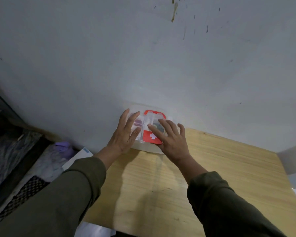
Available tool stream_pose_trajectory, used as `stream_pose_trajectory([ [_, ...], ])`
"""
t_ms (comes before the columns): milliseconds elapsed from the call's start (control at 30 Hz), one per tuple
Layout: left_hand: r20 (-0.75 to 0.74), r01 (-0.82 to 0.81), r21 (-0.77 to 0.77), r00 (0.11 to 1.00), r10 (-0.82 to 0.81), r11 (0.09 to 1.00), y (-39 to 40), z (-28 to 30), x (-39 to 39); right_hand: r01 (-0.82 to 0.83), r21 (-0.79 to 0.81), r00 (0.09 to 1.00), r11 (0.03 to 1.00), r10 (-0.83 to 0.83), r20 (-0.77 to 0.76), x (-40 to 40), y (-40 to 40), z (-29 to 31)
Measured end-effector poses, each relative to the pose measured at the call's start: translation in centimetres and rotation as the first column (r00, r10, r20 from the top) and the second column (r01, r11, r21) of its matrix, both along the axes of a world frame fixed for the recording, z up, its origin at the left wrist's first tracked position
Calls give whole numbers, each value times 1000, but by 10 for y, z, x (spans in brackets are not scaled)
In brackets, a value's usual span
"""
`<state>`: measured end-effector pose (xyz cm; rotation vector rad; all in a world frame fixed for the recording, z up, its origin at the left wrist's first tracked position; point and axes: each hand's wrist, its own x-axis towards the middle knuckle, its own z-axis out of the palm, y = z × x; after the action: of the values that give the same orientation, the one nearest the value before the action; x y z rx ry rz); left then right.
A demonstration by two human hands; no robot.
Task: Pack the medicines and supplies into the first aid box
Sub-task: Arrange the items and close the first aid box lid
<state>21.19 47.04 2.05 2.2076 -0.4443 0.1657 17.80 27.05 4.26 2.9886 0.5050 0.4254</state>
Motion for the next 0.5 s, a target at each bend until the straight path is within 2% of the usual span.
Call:
stream_pose_trajectory([
  [267, -84, -19, 90, 996, 27, 996, 1, -19, -4, -7, 17, 992, 1000, 9, -125, -13, 2, -20],
  [500, -86, -41, 153, 995, 55, 987, -3, -16, -5, 5, 67, 989, 998, 5, -147, -17, 5, -20],
])
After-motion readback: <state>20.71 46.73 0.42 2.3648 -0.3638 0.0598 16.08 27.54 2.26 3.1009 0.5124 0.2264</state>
